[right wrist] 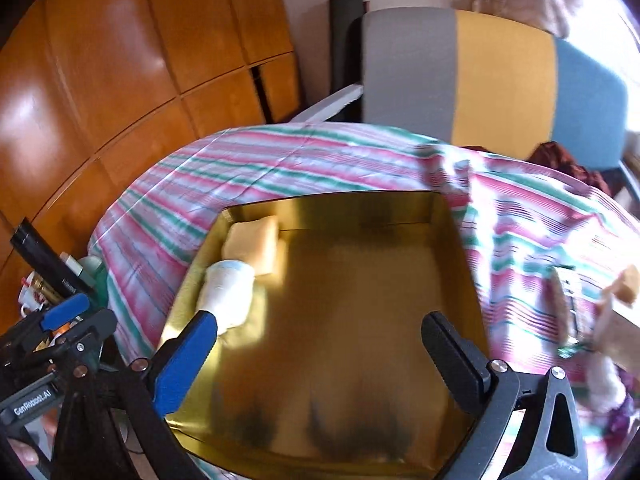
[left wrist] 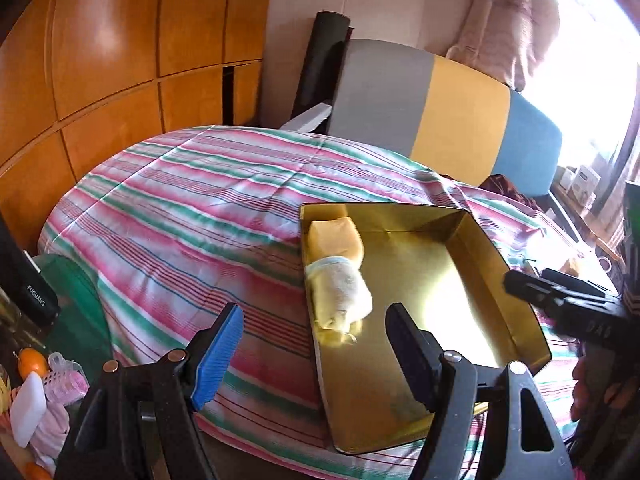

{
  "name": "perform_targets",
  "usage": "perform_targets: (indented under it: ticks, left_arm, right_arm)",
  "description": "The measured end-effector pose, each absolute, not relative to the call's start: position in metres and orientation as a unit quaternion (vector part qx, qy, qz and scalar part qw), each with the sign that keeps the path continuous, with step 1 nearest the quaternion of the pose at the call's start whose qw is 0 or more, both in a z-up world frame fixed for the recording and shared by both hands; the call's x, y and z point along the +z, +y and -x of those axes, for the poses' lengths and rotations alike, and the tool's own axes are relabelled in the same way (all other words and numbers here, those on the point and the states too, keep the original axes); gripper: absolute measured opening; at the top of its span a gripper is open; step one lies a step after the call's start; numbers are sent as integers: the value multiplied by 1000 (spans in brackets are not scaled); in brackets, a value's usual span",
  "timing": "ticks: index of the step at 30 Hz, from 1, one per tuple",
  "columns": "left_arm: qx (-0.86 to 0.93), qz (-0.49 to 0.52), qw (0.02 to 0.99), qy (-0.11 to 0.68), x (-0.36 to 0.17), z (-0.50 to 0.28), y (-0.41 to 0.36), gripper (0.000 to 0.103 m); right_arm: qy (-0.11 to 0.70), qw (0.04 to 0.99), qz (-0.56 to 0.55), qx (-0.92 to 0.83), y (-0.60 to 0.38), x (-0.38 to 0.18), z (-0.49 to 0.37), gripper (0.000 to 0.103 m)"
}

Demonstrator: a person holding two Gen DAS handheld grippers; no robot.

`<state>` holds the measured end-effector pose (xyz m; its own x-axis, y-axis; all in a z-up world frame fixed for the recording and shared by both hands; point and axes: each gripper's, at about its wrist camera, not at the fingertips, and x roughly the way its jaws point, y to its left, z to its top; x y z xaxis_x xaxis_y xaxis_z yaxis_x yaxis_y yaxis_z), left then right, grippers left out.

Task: Organize objects
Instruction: 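Lower the knitted cylinder into the gold box beside the sponge, open right gripper, then move both tools back from the gold box to the item pile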

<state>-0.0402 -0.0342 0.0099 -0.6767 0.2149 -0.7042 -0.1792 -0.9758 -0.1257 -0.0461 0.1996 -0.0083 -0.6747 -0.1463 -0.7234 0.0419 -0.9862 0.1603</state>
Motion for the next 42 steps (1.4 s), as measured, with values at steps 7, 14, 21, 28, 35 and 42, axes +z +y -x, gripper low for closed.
perform_targets:
  ticks: [7, 14, 21, 28, 35, 42]
  left_arm:
    - [912, 387, 138, -4, 14, 35, -2, 74]
    - [903, 386, 185, 27, 18, 31, 42, 74]
    - [887, 393, 237, 47, 17, 25, 86, 75]
    - [859, 408, 305, 45, 19, 20, 133, 75]
    - [827, 443, 342, 55, 10, 15, 193, 74]
    - [797, 465, 377, 77, -2, 6, 248, 74]
  right_arm:
    - [-90, -13, -386, -918, 276, 3, 14, 103]
    - [-110, -113, -375, -913, 374, 11, -22, 103]
    - [-137, -220, -349, -901, 477, 22, -66, 103]
    - [-202, -327, -300, -873, 569, 15, -121, 103]
    - [-355, -344, -271, -826, 621, -19, -161, 103]
    - [-391, -322, -271, -818, 623, -28, -163, 103]
